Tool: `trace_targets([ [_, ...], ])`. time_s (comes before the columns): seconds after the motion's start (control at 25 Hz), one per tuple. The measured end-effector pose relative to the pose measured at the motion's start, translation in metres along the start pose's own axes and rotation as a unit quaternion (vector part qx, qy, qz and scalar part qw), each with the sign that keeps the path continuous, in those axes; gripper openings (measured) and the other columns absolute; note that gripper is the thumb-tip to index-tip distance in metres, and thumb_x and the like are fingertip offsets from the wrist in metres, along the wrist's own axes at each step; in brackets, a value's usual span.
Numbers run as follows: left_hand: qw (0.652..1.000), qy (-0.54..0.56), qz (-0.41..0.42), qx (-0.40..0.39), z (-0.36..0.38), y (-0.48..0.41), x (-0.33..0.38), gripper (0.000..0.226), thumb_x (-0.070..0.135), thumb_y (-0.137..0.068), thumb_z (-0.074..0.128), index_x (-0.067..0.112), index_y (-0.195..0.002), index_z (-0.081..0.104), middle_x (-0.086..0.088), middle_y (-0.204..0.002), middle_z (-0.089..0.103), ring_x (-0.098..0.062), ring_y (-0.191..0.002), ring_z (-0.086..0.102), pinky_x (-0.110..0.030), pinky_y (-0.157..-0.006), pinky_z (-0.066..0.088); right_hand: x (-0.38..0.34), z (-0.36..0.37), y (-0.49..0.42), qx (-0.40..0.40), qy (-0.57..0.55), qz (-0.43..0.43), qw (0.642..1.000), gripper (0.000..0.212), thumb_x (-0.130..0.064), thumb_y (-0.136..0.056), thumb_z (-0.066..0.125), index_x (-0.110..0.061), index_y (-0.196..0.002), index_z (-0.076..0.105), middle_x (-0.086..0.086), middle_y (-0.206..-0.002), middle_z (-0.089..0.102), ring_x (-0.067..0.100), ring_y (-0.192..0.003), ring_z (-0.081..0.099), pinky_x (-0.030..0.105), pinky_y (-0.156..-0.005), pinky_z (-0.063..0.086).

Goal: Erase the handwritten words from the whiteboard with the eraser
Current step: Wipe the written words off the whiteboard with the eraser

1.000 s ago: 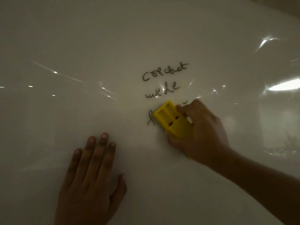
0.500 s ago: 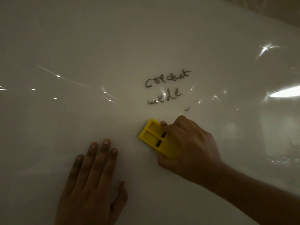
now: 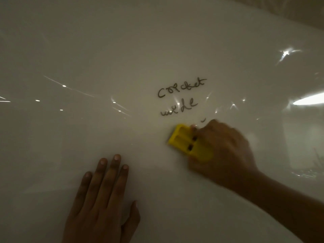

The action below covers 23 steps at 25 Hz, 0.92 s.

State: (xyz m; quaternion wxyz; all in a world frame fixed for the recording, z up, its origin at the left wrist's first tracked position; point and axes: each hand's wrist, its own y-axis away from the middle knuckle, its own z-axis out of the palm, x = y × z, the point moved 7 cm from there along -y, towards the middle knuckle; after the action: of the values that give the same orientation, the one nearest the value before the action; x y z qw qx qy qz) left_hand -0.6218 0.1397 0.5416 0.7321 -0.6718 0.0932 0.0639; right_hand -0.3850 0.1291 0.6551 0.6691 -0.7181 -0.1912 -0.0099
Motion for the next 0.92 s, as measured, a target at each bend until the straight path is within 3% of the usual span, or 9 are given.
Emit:
trace_targets([
  [0.12, 1.0, -0.005, 0.0, 0.007, 0.003, 0.001, 0.0, 0.069, 0.044, -0.082, 0.047, 0.007, -0.14, 0.056, -0.014, -0.152, 0.049, -0.03, -0.144, 0.039, -0.044, -0.12, 0.027, 0.072, -0.015, -0.014, 0.041, -0.025, 0.216, 0.975, 0.06, -0.049, -0.061, 0.074, -0.021, -0.112, 0.062, 0.005, -0.101, 0.061, 0.035, -0.091, 0.062, 0.045, -0.078, 0.052],
  [0.16, 1.0, -0.004, -0.001, 0.006, 0.004, 0.0, 0.0, 0.069, 0.044, -0.082, 0.047, 0.008, -0.14, 0.056, -0.014, -0.152, 0.049, -0.03, -0.145, 0.039, -0.044, -0.12, 0.026, 0.072, -0.015, -0.013, 0.051, -0.048, 0.237, 0.969, 0.06, -0.046, -0.06, 0.077, -0.02, -0.112, 0.061, 0.005, -0.102, 0.061, 0.035, -0.092, 0.062, 0.045, -0.079, 0.052],
  [0.32, 1.0, 0.0, -0.004, 0.008, 0.004, 0.0, 0.001, 0.068, 0.044, -0.082, 0.047, 0.007, -0.138, 0.058, -0.014, -0.151, 0.05, -0.03, -0.143, 0.04, -0.044, -0.12, 0.027, 0.015, 0.001, 0.004, 0.016, -0.032, 0.074, 0.997, 0.059, -0.053, -0.059, 0.067, -0.022, -0.108, 0.059, 0.002, -0.093, 0.06, 0.029, -0.08, 0.062, 0.039, -0.075, 0.047],
  [0.36, 1.0, 0.002, -0.003, 0.011, 0.003, 0.0, 0.001, 0.068, 0.044, -0.082, 0.047, 0.007, -0.137, 0.059, -0.014, -0.151, 0.05, -0.03, -0.143, 0.041, -0.044, -0.12, 0.027, 0.021, -0.001, 0.001, 0.012, -0.017, 0.086, 0.996, 0.061, -0.057, -0.058, 0.063, -0.023, -0.109, 0.059, 0.001, -0.094, 0.06, 0.029, -0.082, 0.062, 0.04, -0.078, 0.044],
  [0.48, 1.0, -0.003, 0.002, 0.016, 0.002, -0.001, 0.002, 0.068, 0.043, -0.081, 0.048, 0.006, -0.137, 0.059, -0.014, -0.15, 0.051, -0.03, -0.142, 0.042, -0.047, -0.116, 0.032, 0.057, -0.009, -0.031, 0.05, -0.038, 0.237, 0.969, 0.067, -0.061, -0.055, 0.062, -0.024, -0.112, 0.058, 0.0, -0.106, 0.06, 0.028, -0.095, 0.061, 0.042, -0.087, 0.039],
  [0.6, 1.0, -0.005, 0.006, 0.014, 0.002, -0.001, 0.001, 0.068, 0.043, -0.081, 0.048, 0.006, -0.137, 0.059, -0.015, -0.151, 0.05, -0.03, -0.142, 0.042, -0.049, -0.113, 0.035, 0.021, -0.005, -0.051, 0.079, -0.058, 0.177, 0.979, 0.066, -0.062, -0.057, 0.058, -0.023, -0.11, 0.06, 0.0, -0.103, 0.059, 0.026, -0.091, 0.061, 0.042, -0.083, 0.045],
  [0.76, 1.0, -0.005, 0.004, 0.005, 0.002, -0.001, -0.001, 0.069, 0.045, -0.081, 0.047, 0.007, -0.138, 0.058, -0.014, -0.151, 0.05, -0.03, -0.142, 0.041, -0.044, -0.119, 0.027, -0.006, 0.0, -0.044, 0.037, -0.035, 0.047, 0.998, 0.061, -0.058, -0.059, 0.062, -0.026, -0.111, 0.06, -0.004, -0.095, 0.058, 0.022, -0.085, 0.06, 0.038, -0.079, 0.042],
  [0.92, 1.0, -0.011, 0.003, 0.003, 0.003, -0.002, -0.001, 0.069, 0.045, -0.08, 0.047, 0.007, -0.136, 0.06, -0.014, -0.149, 0.052, -0.03, -0.141, 0.042, -0.043, -0.119, 0.026, 0.034, -0.01, -0.058, 0.06, -0.042, 0.16, 0.984, 0.067, -0.062, -0.057, 0.057, -0.023, -0.111, 0.061, -0.001, -0.099, 0.06, 0.026, -0.087, 0.062, 0.041, -0.083, 0.044],
])
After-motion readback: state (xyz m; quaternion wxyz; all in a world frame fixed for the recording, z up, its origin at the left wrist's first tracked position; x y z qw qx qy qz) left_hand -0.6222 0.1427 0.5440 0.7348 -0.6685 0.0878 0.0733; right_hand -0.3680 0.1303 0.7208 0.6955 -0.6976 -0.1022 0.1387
